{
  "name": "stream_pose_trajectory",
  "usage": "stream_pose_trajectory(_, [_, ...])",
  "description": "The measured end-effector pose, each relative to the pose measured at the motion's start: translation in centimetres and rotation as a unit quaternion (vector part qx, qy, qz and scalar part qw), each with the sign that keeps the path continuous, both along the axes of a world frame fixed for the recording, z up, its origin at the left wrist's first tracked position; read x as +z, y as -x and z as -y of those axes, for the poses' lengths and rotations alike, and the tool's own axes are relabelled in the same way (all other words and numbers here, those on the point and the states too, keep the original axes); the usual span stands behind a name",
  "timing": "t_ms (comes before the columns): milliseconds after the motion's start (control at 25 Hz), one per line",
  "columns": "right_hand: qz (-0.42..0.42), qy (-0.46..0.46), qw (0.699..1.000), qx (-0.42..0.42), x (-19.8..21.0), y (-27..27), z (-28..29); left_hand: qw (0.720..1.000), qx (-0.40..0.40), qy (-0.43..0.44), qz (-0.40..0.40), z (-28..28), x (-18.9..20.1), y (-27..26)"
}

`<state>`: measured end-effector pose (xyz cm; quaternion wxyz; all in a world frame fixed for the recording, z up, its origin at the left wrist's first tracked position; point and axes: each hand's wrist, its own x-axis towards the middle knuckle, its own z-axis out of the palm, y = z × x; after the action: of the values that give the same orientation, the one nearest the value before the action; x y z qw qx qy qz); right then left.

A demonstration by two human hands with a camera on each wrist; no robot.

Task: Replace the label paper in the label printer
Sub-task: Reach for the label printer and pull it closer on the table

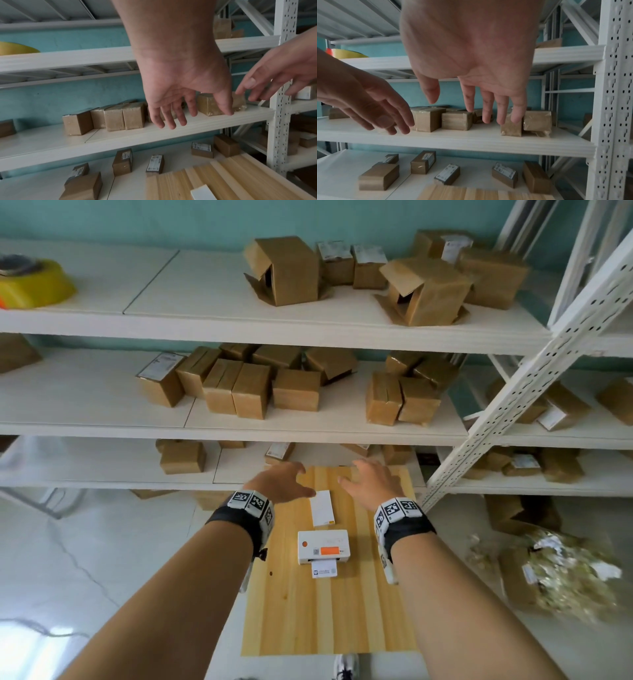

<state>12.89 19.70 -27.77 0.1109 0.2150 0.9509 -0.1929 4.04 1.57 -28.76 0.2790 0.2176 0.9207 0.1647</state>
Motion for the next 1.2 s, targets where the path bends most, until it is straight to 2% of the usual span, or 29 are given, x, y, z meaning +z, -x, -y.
stream_pose_trajectory(440, [0.071,-0.006,0.997,-0.005,-8.4,-2.6,0.1,0.997,-0.019,0.070,0.040,0.2,-7.9,-2.4])
stream_pose_trajectory(720, [0.115,-0.007,0.993,0.001,-16.4,-4.3,-0.2,0.986,-0.103,0.131,0.013,-0.7,-15.9,-5.4])
stream_pose_trajectory(1000, [0.124,0.017,0.991,-0.037,-24.6,-5.2,-2.0,0.986,-0.090,0.143,-0.003,-0.9,-23.9,-4.6])
stream_pose_trajectory(1200, [0.115,0.043,0.992,-0.041,-29.7,-4.3,-3.3,0.991,-0.070,0.105,-0.037,-1.6,-29.2,-3.6])
